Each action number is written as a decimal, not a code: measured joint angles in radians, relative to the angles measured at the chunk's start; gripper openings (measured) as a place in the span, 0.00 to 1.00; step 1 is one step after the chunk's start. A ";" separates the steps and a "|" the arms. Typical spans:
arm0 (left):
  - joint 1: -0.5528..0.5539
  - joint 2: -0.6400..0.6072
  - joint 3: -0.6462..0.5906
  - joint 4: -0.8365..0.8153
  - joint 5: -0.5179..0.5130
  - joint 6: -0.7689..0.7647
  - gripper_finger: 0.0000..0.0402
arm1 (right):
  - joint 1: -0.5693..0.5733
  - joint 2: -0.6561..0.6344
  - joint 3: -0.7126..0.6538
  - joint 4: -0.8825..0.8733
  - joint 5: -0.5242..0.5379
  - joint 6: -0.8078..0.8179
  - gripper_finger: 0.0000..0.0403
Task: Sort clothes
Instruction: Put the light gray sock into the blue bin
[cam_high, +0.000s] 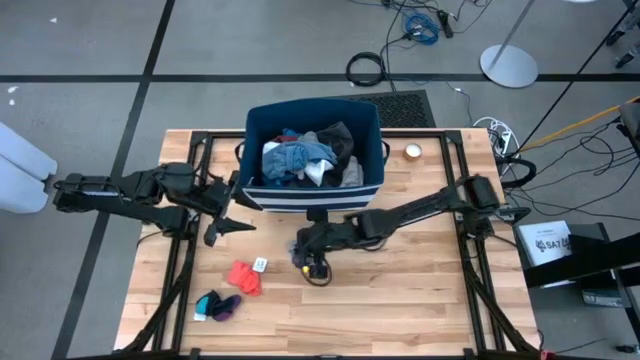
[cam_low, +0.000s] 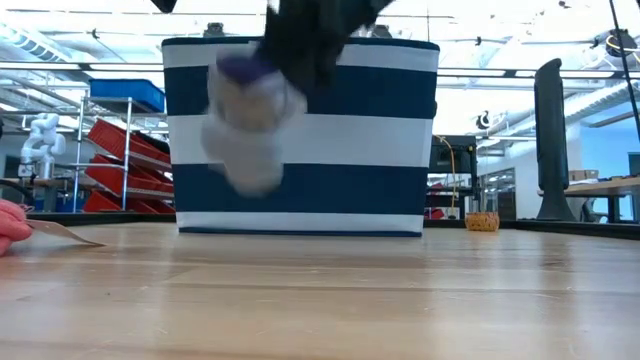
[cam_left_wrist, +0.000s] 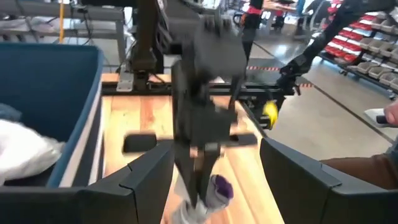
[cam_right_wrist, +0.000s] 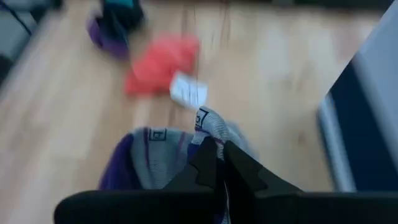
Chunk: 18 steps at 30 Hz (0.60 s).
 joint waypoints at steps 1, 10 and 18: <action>-0.007 0.004 0.000 0.008 0.000 0.000 0.61 | 0.010 -0.024 0.000 0.005 0.014 -0.005 0.01; -0.070 0.123 0.000 0.070 0.000 0.001 0.61 | 0.099 -0.185 0.000 0.019 0.059 -0.066 0.00; -0.139 0.265 0.001 0.177 0.001 0.034 0.61 | 0.169 -0.248 0.000 0.027 0.175 -0.085 0.00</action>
